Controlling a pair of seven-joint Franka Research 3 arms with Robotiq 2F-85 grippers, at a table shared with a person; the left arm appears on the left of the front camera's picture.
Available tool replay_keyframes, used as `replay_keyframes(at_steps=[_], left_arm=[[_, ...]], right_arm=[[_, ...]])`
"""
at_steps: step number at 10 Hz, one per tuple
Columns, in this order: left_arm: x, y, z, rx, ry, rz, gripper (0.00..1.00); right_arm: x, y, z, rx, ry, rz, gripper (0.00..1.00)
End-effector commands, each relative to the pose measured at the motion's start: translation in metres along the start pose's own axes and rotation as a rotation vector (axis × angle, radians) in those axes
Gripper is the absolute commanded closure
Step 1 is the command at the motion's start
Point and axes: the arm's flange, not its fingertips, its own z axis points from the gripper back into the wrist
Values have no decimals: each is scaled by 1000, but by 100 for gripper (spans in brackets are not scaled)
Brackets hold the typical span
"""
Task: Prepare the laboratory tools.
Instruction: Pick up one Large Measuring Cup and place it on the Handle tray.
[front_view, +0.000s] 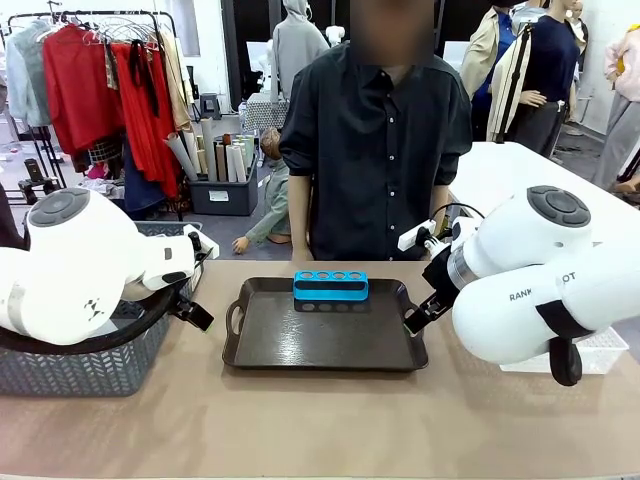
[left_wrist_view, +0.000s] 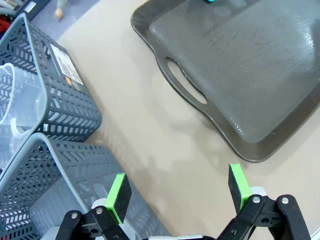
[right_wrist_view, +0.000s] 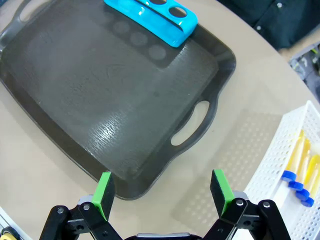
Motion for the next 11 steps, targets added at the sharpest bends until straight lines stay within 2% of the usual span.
replay_keyframes(at_steps=[1,7,8,11], left_arm=[[0,0,0,0,0,0,0],[0,0,0,0,0,0,0],[-3,4,9,-33,-32,-39,0],[3,3,40,-57,-85,-101,0]], right_arm=[[0,0,1,0,-2,-1,0],[0,0,1,0,-2,-1,0],[0,0,0,0,0,0,0],[10,8,14,139,11,-11,0]])
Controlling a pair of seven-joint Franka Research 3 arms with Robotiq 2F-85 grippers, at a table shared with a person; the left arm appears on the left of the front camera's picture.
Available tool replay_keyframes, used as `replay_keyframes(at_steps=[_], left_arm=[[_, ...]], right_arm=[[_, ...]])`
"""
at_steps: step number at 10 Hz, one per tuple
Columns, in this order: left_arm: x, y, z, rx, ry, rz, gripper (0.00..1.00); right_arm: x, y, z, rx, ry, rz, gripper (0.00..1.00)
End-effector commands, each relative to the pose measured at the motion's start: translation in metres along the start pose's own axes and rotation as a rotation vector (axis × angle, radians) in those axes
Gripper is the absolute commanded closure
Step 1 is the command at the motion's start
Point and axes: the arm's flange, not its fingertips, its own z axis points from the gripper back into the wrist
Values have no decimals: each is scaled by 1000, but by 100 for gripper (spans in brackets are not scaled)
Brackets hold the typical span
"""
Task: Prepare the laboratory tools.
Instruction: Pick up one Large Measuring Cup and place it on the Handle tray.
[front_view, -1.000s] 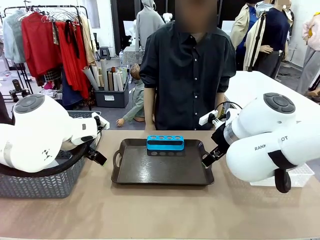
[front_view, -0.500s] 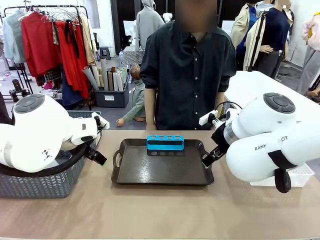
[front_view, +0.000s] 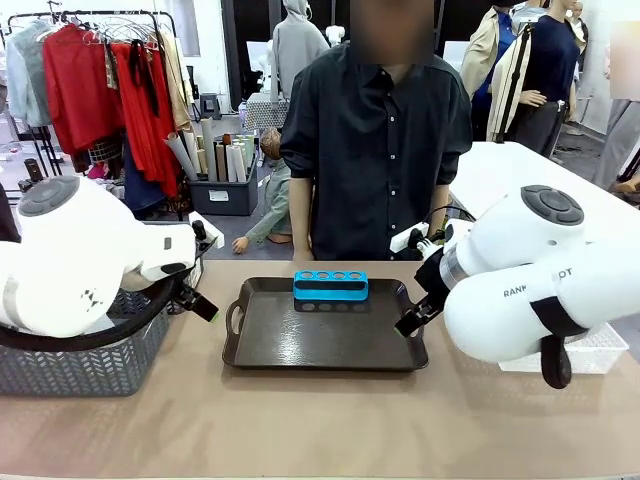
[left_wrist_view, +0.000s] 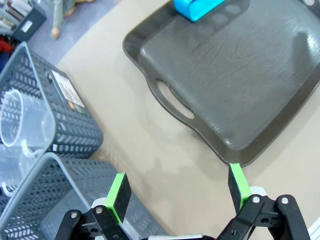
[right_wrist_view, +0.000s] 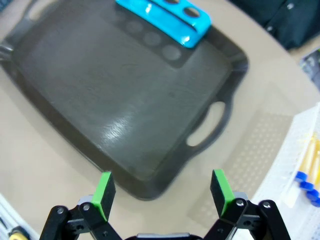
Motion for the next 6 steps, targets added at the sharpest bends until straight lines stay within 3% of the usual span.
replay_keyframes(at_steps=[1,6], left_arm=[[-12,12,30,-47,-36,-62,0],[-19,23,93,-62,-204,-311,0]], right_arm=[[9,-9,17,121,4,5,0],[43,-14,86,175,-55,34,0]])
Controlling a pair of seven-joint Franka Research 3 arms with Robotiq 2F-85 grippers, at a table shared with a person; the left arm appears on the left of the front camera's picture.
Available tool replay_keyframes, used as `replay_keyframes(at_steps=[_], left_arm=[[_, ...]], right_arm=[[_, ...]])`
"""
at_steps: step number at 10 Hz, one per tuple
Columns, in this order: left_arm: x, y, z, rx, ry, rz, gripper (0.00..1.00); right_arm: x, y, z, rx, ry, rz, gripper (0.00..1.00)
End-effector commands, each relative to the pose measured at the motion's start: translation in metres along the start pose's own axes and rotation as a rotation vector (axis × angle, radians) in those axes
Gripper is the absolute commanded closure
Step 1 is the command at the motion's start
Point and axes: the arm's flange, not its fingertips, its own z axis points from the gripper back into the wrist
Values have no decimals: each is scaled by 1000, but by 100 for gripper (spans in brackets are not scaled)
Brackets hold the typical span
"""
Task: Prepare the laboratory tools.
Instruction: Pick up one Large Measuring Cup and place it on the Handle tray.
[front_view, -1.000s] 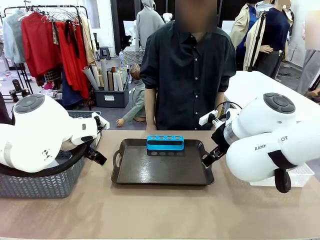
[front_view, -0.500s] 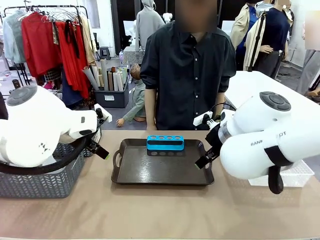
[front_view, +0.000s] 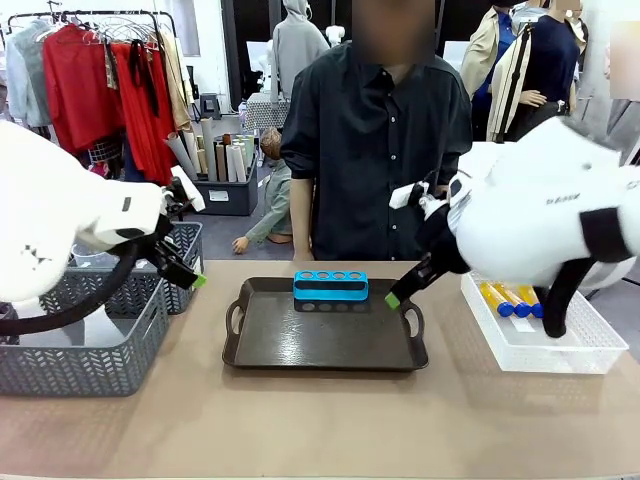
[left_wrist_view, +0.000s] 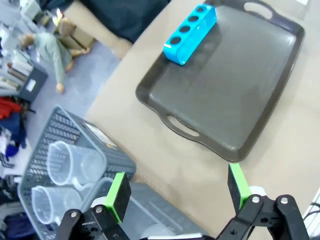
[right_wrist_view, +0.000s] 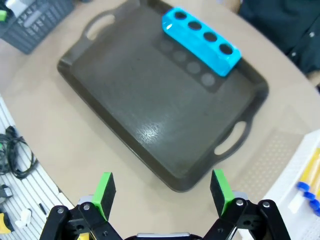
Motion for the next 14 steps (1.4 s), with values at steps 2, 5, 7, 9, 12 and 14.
replay_keyframes(at_steps=[2,5,7,9,12,14], left_arm=[[-40,2,35,-17,-86,-84,0],[-8,24,34,-3,-73,-68,0],[-8,24,34,-3,-73,-68,0],[-8,24,34,-3,-73,-68,0],[-8,24,34,-3,-73,-68,0],[-3,18,36,-146,-39,-23,0]], right_arm=[[13,-25,39,55,-30,57,0],[17,-47,69,10,-102,34,0],[19,-39,66,-14,-74,24,0],[19,-39,66,-14,-74,24,0],[19,-39,66,-14,-74,24,0],[20,-38,67,-24,-71,35,0]])
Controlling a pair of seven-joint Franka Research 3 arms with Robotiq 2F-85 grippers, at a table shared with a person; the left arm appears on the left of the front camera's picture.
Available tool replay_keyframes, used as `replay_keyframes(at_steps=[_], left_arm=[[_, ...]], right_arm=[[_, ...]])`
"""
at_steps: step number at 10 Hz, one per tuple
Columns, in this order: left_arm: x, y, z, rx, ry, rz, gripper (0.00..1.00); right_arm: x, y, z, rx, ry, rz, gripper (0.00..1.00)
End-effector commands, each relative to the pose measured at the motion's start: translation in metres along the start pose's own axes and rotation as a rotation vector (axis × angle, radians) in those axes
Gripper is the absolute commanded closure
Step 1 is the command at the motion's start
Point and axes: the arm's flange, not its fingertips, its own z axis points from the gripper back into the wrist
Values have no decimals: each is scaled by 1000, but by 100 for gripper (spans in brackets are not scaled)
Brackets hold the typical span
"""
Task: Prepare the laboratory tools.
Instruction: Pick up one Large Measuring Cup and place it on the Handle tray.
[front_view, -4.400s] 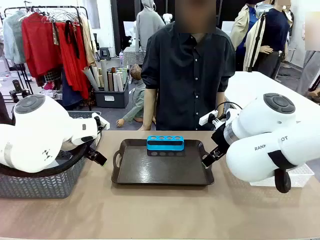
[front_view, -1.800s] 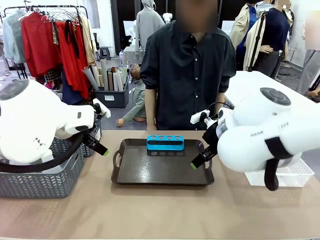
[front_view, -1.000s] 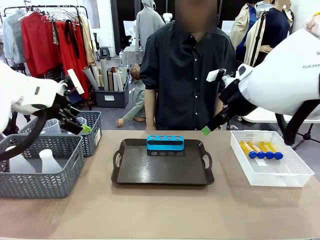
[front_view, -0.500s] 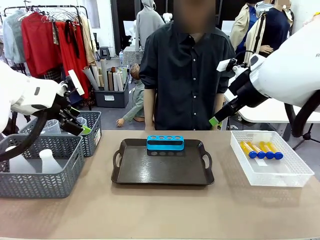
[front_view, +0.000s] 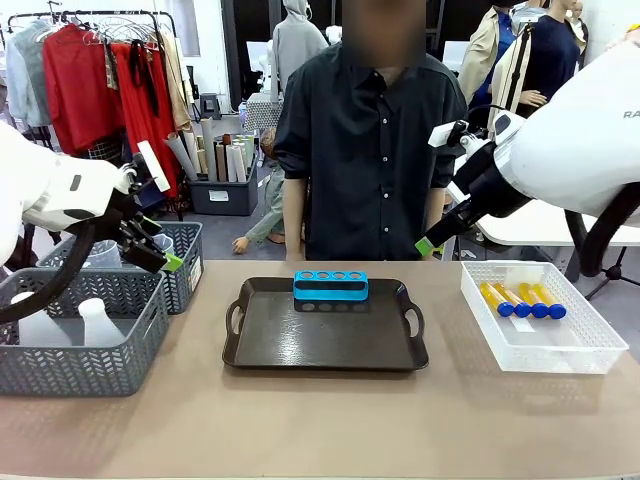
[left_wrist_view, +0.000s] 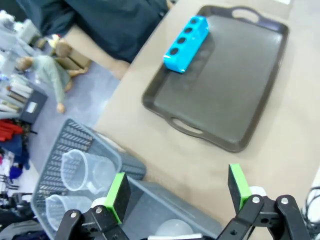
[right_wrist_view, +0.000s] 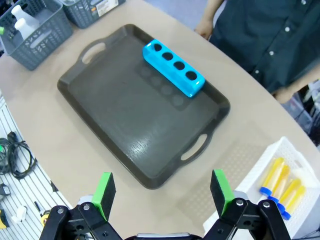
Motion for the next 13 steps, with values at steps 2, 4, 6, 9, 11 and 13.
replay_keyframes(at_steps=[2,4,6,9,11,13], left_arm=[[23,9,12,-264,-27,92,0],[39,13,16,-316,-72,119,0],[50,22,15,-313,-106,131,0],[57,29,14,-268,-93,87,0],[57,33,16,-227,-84,75,0],[54,32,19,-284,-142,75,0]], right_arm=[[1,-13,9,63,-38,18,0],[3,-23,21,123,-43,45,0],[5,-33,36,159,-33,95,0],[11,-44,49,160,-61,109,0],[12,-49,50,177,-61,102,0],[12,-51,46,166,-69,112,0]])
